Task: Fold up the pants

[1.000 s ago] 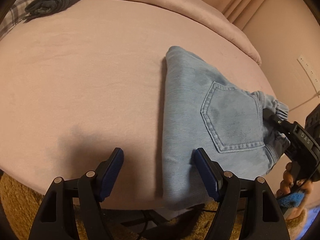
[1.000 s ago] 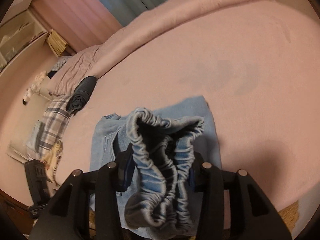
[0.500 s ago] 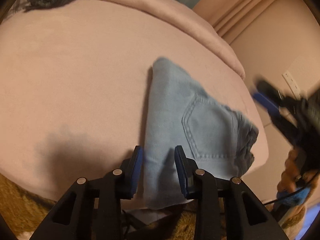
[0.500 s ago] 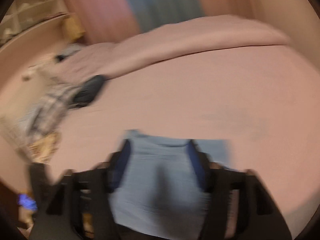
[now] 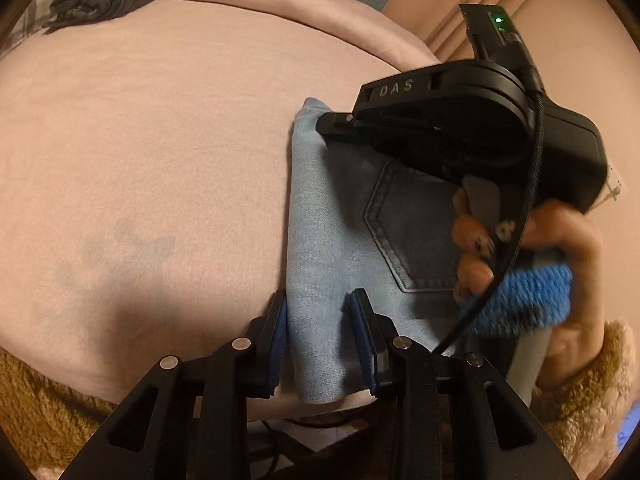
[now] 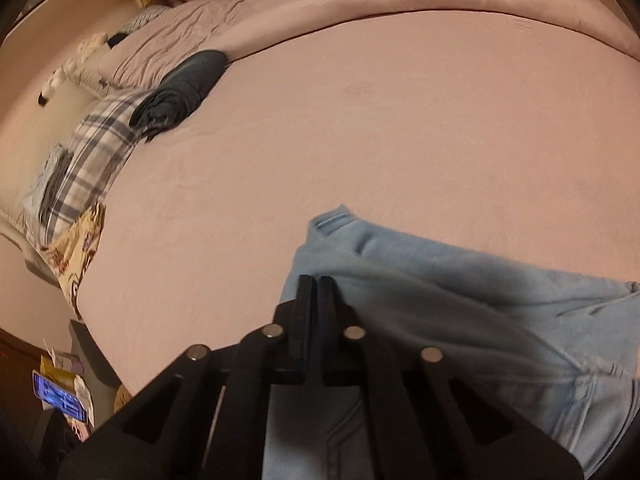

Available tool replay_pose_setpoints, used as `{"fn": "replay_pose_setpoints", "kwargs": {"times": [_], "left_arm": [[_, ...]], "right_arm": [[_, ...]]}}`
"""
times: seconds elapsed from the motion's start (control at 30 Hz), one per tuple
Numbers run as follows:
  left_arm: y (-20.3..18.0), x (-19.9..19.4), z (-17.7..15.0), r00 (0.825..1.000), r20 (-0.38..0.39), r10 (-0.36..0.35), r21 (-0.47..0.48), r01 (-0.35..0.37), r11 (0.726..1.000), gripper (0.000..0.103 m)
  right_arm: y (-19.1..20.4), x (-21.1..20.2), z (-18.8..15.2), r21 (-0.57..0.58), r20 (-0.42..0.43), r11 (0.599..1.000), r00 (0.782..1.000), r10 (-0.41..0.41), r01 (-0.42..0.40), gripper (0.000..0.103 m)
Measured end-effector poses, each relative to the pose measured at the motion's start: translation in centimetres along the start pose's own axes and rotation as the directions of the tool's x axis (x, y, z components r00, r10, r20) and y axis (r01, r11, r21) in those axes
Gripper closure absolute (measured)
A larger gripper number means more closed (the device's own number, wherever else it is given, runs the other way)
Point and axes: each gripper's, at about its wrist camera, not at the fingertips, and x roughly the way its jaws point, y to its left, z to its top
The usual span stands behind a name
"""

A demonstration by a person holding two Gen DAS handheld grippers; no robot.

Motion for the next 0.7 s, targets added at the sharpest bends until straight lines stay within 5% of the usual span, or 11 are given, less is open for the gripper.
{"fn": "replay_pose_setpoints", "kwargs": {"times": [0.47, 0.7], "left_arm": [[-2.0, -0.8, -0.7, 0.998, -0.003, 0.055, 0.017, -0.055, 0.998, 0.069], [-1.2, -2.1, -0.1, 1.0, -0.01, 0.006, -0.026, -0.006, 1.0, 0.069]], "right_arm": [[-0.2, 1.3, 0.7, 0.04, 0.028, 0.999, 0.999, 0.031, -0.032, 0.103], [0.5, -0.9, 0.3, 0.052, 0.034, 0.997, 0.998, 0.052, -0.054, 0.1]]}}
